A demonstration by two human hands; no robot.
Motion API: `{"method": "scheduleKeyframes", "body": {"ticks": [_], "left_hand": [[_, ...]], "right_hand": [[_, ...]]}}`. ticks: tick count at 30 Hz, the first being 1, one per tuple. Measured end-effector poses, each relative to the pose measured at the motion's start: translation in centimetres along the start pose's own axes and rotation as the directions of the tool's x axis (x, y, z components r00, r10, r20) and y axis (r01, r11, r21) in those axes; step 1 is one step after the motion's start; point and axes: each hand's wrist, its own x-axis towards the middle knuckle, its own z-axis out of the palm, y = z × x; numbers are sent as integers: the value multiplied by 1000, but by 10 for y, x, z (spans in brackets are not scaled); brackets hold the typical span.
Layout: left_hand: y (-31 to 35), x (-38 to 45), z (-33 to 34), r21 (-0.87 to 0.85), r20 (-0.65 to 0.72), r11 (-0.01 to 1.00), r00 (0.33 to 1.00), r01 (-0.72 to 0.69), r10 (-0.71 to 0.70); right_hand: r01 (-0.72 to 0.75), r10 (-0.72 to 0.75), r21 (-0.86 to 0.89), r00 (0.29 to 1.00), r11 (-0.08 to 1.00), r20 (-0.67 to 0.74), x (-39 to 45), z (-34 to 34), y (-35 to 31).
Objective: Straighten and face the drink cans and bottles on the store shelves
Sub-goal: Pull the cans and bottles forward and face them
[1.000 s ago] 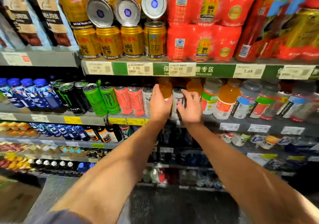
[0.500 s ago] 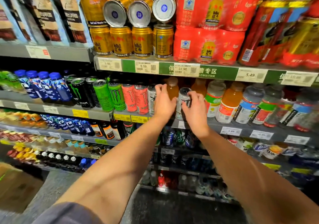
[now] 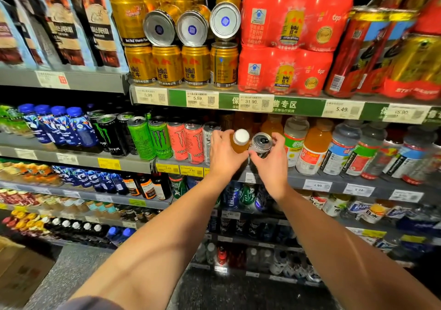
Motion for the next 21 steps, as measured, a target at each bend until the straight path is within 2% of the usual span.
{"method": "scheduleKeyframes", "body": {"ticks": [5, 9, 14, 18, 21], "left_hand": [[-12, -16, 3, -61, -33, 997, 999, -45, 43], [-22, -25, -4, -226, -104, 973, 992, 47, -72], [-32, -38, -21, -423, -171, 895, 958, 139, -230], [-38, -38, -39, -466, -241, 870, 923, 162, -301], [-45, -37, -53, -460, -233, 874, 929, 154, -286]], "right_hand": [[-44, 42, 58, 999, 997, 34, 1, 0, 2], [-76, 72, 89, 996, 993, 49, 4, 4, 2], [-48, 44, 69, 997, 996, 57, 11, 9, -4], [-7, -6, 107, 993, 994, 117, 17, 19, -18], [-7, -8, 87, 986, 996, 166, 25, 33, -27]]}}
